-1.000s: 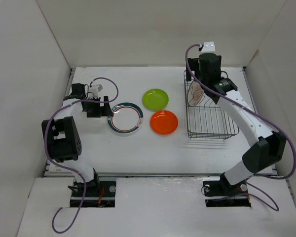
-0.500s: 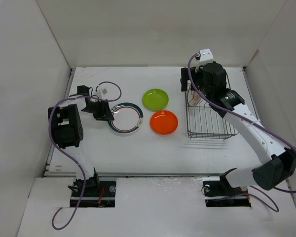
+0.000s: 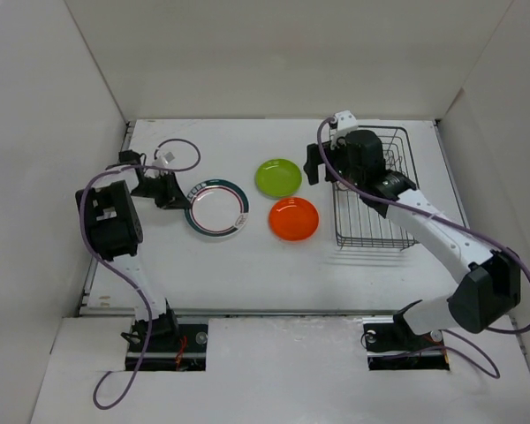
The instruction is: Load the plates into the dish rack
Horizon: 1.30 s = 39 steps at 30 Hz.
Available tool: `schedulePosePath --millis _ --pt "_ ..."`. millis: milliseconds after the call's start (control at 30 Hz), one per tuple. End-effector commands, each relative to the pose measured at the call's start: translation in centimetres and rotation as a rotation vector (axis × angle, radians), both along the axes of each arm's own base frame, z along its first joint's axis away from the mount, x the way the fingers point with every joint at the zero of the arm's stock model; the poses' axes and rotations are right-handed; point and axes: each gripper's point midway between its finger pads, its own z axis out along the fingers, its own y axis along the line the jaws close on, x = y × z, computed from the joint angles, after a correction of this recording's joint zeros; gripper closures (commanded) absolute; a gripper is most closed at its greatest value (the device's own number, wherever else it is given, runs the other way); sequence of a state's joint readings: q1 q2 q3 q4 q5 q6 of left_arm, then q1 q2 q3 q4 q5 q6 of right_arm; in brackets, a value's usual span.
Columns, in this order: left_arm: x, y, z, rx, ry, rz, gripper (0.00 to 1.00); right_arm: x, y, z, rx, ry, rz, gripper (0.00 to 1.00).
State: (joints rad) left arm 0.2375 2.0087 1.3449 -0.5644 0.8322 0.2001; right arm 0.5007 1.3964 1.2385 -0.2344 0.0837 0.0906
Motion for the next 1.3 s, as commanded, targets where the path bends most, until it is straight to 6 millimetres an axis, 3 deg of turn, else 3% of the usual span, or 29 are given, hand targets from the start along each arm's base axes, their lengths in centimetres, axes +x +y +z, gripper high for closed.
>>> schedulePosePath --millis 0,33,100,300,433,500,767,833,867,900,933,967,1033,1133,1167,1200,1233,1267 --pt "0.7 0.9 7.1 -0.035 -0.235 -0.088 1.00 -1.0 4.3 2.3 0.108 -0.074 0.171 0.00" --pt "-0.3 0.0 9.5 -0.075 -0.316 -0.166 1.00 -1.1 5.1 2.7 0.122 -0.100 0.218 0.00" --pt "-1.1 -0.4 11.7 -0.097 -0.382 -0.212 1.00 -2.7 7.6 3.1 0.173 -0.105 0.368 0.00" --pt "-4.4 -2.4 18.5 -0.172 -0.539 -0.349 1.00 -3.7 12.4 3.4 0.217 -0.141 0.576 0.00" --pt "-5.5 -3.1 20.8 -0.164 -0.592 -0.362 1.00 -4.5 15.1 2.8 0.248 -0.153 0.691 0.00" --pt "-6.1 -4.0 21.1 -0.159 -0.591 -0.384 1.00 -5.0 16.5 3.3 0.266 -0.178 0.746 0.00" --pt "-7.5 -5.6 22.5 -0.157 -0.621 -0.423 1.00 -5.5 21.1 1.0 0.323 -0.094 0.878 0.00" --pt "-7.5 -5.7 22.7 -0.167 -0.625 -0.423 1.00 -6.3 22.0 0.6 0.345 -0.067 0.926 0.15" --pt "-7.5 -5.7 22.7 -0.167 -0.625 -0.423 1.00 -6.4 22.3 0.4 0.362 -0.047 0.936 0.30" --pt "-7.4 -5.8 22.5 -0.180 -0.619 -0.421 1.00 -6.5 22.5 1.2 0.376 -0.059 0.953 0.56" --pt "-7.3 -5.7 22.8 -0.177 -0.628 -0.423 1.00 -6.4 22.6 0.7 0.374 -0.050 0.952 0.94" --pt "-7.2 -5.7 22.5 -0.184 -0.611 -0.416 1.00 -6.3 22.6 0.7 0.378 -0.044 0.938 1.00" --pt "-6.9 -5.6 22.3 -0.176 -0.599 -0.411 1.00 -5.9 22.0 1.5 0.374 -0.068 0.888 1.00" --pt "-5.1 -4.8 21.2 -0.129 -0.573 -0.370 0.47 -5.0 19.6 2.9 0.365 -0.086 0.808 1.00" --pt "-4.8 -4.3 21.2 -0.124 -0.550 -0.336 0.39 -3.2 17.6 3.1 0.348 -0.101 0.733 1.00" --pt "-4.7 -4.2 20.8 -0.117 -0.534 -0.322 0.09 -2.6 16.3 3.0 0.338 -0.089 0.687 1.00" --pt "-4.4 -4.0 20.2 -0.107 -0.511 -0.300 0.00 -2.1 14.4 4.4 0.327 -0.118 0.632 1.00" --pt "-3.3 -3.3 19.5 -0.055 -0.525 -0.278 0.00 0.4 11.2 4.9 0.297 -0.141 0.489 1.00"
